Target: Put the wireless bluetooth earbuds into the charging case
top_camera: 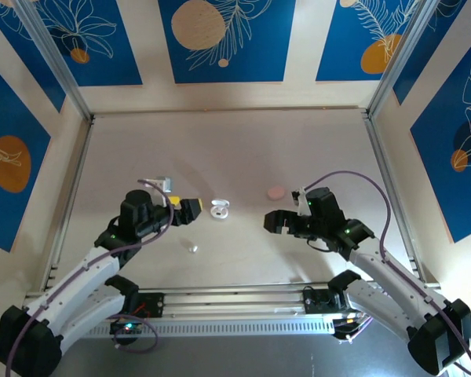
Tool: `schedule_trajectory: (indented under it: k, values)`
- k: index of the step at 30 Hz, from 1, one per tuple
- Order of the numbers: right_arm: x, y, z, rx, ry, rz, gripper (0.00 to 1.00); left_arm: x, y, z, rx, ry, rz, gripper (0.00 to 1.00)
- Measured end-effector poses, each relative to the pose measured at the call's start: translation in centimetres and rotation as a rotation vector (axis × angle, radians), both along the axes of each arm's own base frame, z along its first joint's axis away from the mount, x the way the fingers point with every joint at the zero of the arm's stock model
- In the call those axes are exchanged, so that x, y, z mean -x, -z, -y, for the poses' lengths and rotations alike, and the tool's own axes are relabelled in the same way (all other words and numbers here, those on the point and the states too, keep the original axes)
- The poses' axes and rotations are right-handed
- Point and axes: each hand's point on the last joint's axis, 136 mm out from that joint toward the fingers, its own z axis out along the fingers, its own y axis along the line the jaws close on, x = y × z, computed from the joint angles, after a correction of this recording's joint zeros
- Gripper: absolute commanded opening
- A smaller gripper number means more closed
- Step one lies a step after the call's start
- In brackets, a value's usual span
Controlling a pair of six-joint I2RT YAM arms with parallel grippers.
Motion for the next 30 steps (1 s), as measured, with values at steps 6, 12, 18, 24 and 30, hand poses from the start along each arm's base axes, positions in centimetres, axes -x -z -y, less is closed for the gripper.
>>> schedule_trajectory:
  k: [6,12,18,24,30]
  values:
    - [-0.2,0.9,0.9,-0.004,0.042,-0.026,0.99,2.2,2.0,-0.2,-0.097,0.014,-0.136,0.89]
    - [0.6,2.4,0.5,-0.049,0.038,-0.075,0.99,3.7,3.3,-1.2,-0.157,-0.003,-0.218,0.83]
    - [0.7,2.6,-0.6,-0.123,0.028,-0.106,0.99,3.9,4.2,-2.4,-0.206,-0.05,-0.245,0.79]
    - [1.1,2.6,-2.3,-0.189,-0.008,-0.124,0.99,3.4,3.9,-2.8,-0.204,-0.084,-0.227,0.68]
    - [2.0,2.9,-4.3,-0.192,-0.056,-0.152,0.99,2.5,3.7,-2.2,-0.185,-0.082,-0.2,0.6]
